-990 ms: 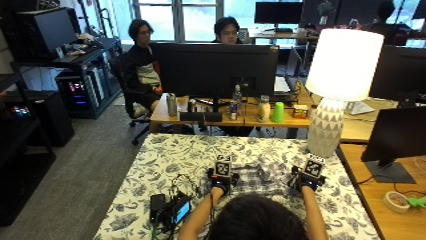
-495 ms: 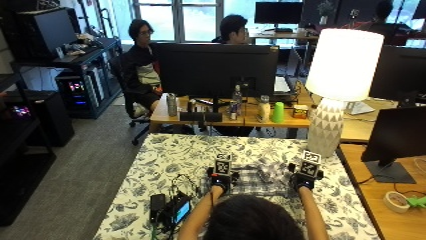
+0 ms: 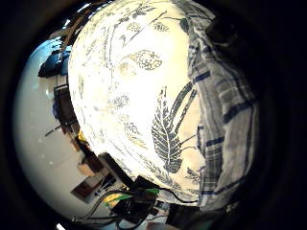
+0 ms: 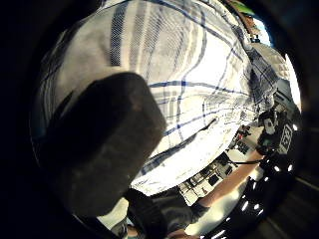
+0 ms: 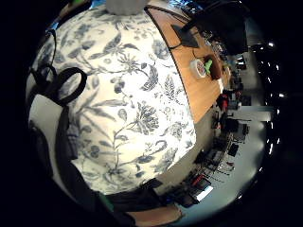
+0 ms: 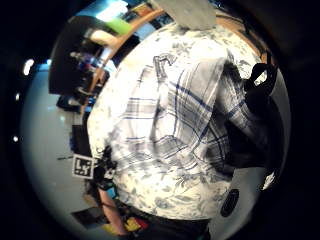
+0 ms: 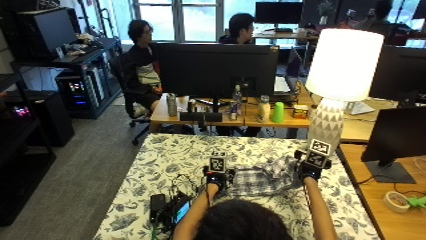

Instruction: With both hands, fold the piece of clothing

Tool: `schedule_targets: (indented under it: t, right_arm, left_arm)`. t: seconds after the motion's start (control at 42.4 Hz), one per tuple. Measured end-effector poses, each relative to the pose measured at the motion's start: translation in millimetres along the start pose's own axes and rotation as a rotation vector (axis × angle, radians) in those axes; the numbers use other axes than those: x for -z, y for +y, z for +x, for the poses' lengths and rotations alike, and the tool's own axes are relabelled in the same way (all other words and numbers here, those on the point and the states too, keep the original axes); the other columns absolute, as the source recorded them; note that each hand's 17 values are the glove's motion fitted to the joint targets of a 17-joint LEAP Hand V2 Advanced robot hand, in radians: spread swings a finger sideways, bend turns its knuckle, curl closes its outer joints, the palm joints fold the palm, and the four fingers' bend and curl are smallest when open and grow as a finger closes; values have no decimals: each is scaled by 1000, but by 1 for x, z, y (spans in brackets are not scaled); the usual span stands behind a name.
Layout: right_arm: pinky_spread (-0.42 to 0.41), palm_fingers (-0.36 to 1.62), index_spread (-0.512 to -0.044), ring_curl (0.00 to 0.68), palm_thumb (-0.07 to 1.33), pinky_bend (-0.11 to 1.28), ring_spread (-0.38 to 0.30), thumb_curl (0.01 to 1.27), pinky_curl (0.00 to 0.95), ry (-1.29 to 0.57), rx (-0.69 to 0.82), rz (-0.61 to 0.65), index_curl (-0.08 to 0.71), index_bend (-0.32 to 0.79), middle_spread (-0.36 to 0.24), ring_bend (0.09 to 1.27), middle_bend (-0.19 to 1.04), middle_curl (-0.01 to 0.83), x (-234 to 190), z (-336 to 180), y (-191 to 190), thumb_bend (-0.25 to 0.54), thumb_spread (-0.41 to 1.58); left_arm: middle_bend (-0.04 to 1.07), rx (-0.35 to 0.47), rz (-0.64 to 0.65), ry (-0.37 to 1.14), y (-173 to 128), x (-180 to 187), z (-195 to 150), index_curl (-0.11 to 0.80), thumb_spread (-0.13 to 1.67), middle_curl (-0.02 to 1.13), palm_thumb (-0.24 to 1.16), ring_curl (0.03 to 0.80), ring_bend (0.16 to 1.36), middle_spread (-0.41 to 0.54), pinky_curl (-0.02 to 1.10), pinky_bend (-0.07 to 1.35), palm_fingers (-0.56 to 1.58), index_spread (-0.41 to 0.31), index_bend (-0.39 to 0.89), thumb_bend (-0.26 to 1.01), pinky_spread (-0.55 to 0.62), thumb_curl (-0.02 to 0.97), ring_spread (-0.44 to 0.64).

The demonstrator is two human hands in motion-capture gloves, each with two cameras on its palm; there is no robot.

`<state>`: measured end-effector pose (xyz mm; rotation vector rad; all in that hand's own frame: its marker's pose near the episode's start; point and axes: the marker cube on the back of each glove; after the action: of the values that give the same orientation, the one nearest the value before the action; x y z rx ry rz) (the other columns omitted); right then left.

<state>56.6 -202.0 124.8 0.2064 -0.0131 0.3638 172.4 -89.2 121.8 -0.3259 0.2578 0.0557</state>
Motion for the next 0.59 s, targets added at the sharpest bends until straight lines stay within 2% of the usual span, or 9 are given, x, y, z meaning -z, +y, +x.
schedule_targets:
  t: [0.047, 0.094, 0.189, 0.33, 0.471, 0.542, 0.589]
  right_arm:
    - [-274, 1349, -247, 478, 1135, 700, -225, 378, 465, 45, -72, -16, 369, 182, -168, 782, 411, 490, -10, 7, -18, 96, 916]
    - [-270, 1344, -247, 478, 1138, 703, -225, 381, 468, 62, -94, -8, 374, 178, -168, 780, 415, 492, -6, 3, -20, 87, 914]
    - [-269, 1333, -248, 479, 1133, 713, -225, 390, 472, 40, -50, 57, 382, 173, -169, 781, 415, 493, 7, -22, -25, 60, 902]
    - [-259, 1325, -247, 483, 1099, 728, -223, 417, 480, -35, 7, 74, 381, 143, -172, 785, 457, 506, 33, -74, -2, -1, 850]
    - [-252, 1325, -239, 488, 1072, 749, -222, 457, 492, -104, 78, 76, 372, 132, -165, 798, 511, 521, 29, -131, 0, -26, 766]
    - [-253, 1331, -237, 496, 1069, 769, -224, 475, 501, -129, 133, 65, 368, 130, -164, 817, 528, 524, 18, -171, 0, -26, 733]
    - [-247, 1333, -236, 497, 1065, 779, -220, 487, 505, -155, 187, 48, 366, 130, -163, 821, 541, 527, 11, -204, 11, -27, 710]
  left_arm:
    - [185, 58, 14, -15, 0, 2, -6, 298, 1212, 307, -4, 315, 640, 101, 347, 523, 253, -71, 152, -18, 194, 173, 163]
    - [182, 77, 8, -15, 4, 4, -9, 299, 1206, 309, -10, 315, 633, 98, 347, 517, 256, -69, 150, -21, 185, 172, 158]
    - [180, 80, 50, -16, 7, 16, -18, 301, 1202, 313, -17, 312, 629, 87, 344, 503, 275, -69, 149, -23, 171, 170, 149]
    - [178, 48, 67, 37, 16, 39, -28, 304, 1219, 316, -13, 311, 620, 76, 342, 486, 299, -68, 145, -18, 152, 167, 133]
    - [177, 99, 277, 43, 17, 70, -47, 305, 1272, 320, 19, 312, 618, 65, 342, 469, 320, -68, 145, 0, 140, 168, 117]
    - [181, 209, 460, -43, 16, 92, -71, 310, 1311, 323, 42, 310, 614, 61, 339, 449, 341, -68, 155, 9, 132, 168, 106]
    - [184, 241, 516, -59, 21, 103, -81, 314, 1338, 326, 61, 309, 605, 53, 340, 441, 359, -68, 158, 19, 130, 169, 98]
